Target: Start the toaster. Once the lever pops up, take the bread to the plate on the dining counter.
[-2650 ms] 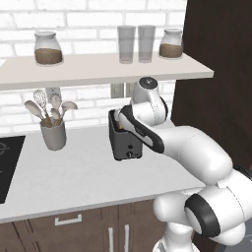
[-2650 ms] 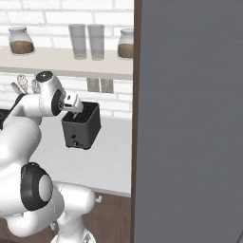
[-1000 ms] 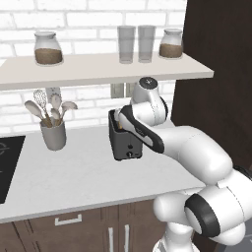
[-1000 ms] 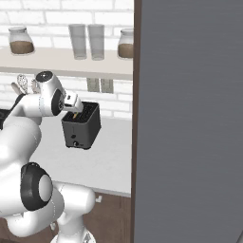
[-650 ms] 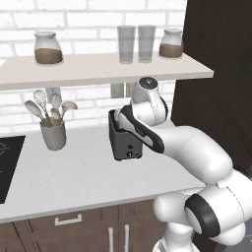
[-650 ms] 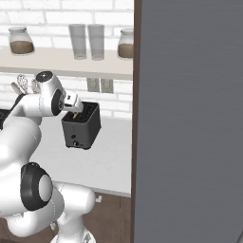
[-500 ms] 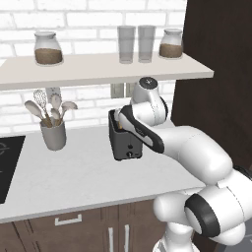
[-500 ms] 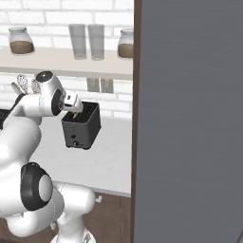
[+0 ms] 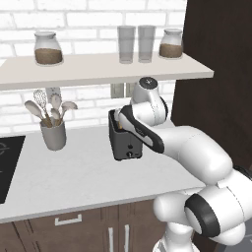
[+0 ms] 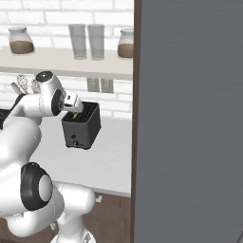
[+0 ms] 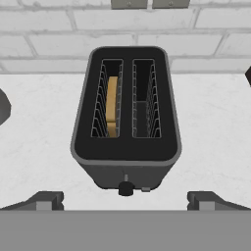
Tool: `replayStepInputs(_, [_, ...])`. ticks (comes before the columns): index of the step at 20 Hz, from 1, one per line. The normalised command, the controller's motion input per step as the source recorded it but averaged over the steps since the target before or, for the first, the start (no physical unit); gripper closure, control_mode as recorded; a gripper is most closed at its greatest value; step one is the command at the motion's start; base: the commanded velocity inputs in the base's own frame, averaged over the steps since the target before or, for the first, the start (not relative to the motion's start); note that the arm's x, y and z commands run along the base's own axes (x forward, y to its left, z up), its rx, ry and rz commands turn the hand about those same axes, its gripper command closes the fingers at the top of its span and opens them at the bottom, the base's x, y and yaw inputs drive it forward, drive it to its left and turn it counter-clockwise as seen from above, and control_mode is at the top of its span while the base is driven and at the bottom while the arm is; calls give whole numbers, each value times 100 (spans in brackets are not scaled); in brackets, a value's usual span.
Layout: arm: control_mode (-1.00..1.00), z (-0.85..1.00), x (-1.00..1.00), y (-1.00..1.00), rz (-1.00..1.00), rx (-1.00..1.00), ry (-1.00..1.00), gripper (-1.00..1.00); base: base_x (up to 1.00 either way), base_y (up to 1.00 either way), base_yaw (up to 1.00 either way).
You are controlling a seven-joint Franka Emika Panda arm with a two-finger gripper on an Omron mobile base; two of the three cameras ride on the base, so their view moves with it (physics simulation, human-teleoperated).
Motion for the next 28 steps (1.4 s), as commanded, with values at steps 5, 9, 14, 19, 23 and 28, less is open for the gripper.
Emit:
replayStepInputs(5, [-100,0,0,0,0,0,0,-100,0,0,0])
replayStepInputs(9, [-100,0,0,0,0,0,0,-100,0,0,0])
replayStepInputs(14, [-100,0,0,0,0,0,0,-100,0,0,0])
replayStepInputs(19, [-100,0,0,0,0,0,0,-100,0,0,0])
replayStepInputs(23, [-100,0,0,0,0,0,0,-100,0,0,0])
replayStepInputs(28, [-100,0,0,0,0,0,0,-100,0,0,0])
